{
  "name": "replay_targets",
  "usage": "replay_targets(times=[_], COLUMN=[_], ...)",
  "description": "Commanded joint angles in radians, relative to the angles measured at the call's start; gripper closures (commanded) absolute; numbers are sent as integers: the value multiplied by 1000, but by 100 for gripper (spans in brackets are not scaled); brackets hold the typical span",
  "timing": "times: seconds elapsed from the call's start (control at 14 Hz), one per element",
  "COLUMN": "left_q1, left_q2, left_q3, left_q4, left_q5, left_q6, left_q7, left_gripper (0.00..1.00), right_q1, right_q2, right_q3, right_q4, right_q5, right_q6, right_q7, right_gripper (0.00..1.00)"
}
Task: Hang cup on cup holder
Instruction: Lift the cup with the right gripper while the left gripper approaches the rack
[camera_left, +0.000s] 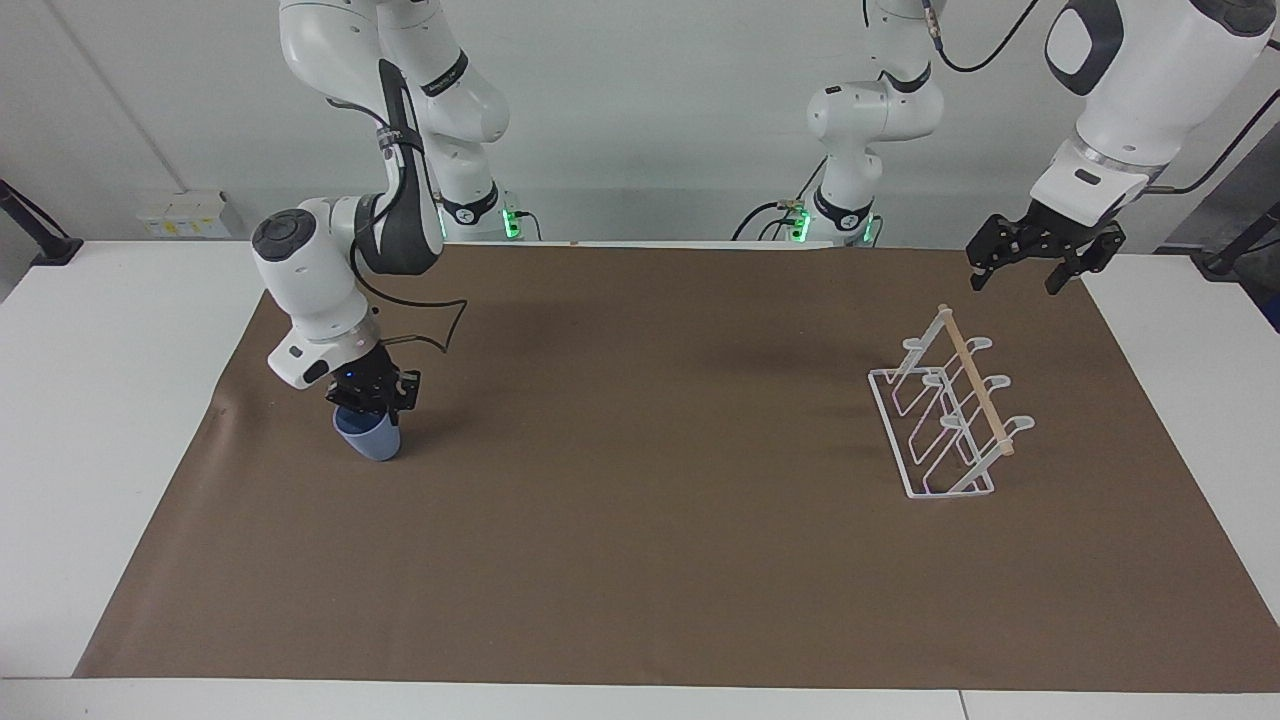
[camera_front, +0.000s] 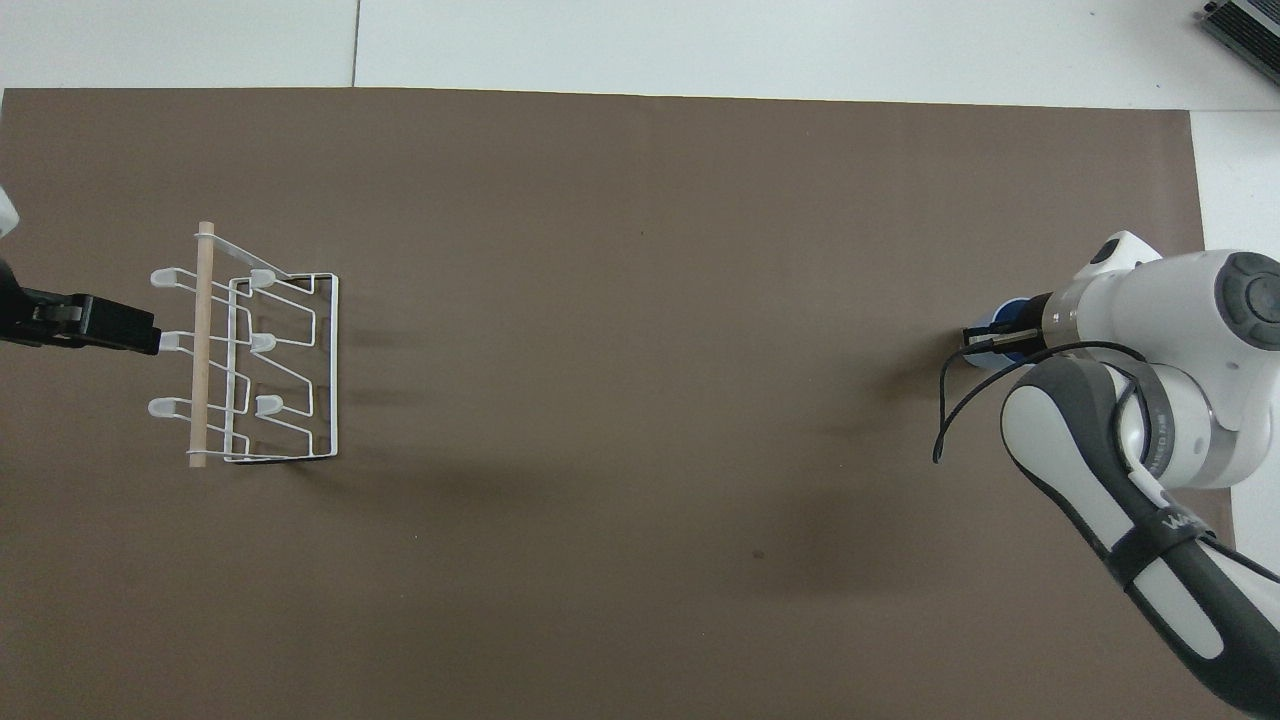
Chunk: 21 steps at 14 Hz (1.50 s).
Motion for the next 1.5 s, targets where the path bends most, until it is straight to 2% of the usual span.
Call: replay_targets(times=[0.0, 0.21, 0.5, 0.79, 0.93, 1.14, 1.36, 1.43], left_q1=[-11, -10, 4, 4, -1, -1, 4, 4], left_q2=[-40, -40, -37, -37, -40, -39, -58, -66], left_q3=[2, 1, 4, 4, 4, -9, -7, -5], left_q4=[-49, -48, -40, -39, -40, -36, -84, -103], left_q5=[-2, -10, -126, -288, -352, -368, -520, -583], left_q6=[1, 4, -10, 3, -10, 12, 10, 25], left_q7=[8, 8, -218, -620, -693, -778, -1000, -1077], left_gripper=[0, 0, 0, 0, 0, 0, 0, 0], right_q1=[-10, 4, 51, 90, 91, 93, 156, 183], right_q2=[18, 13, -20, -76, -79, -79, -79, -79], right_q3=[8, 15, 22, 83, 122, 174, 194, 194], right_q4=[79, 194, 309, 343, 342, 339, 339, 339], right_q5=[-5, -5, 12, 30, 41, 153, 248, 318], right_q6=[-69, -219, -365, -379, -376, -364, -316, -299], right_q7=[-25, -22, -23, -22, -19, -17, 41, 96], right_gripper=[100, 100, 100, 100, 100, 100, 100, 100])
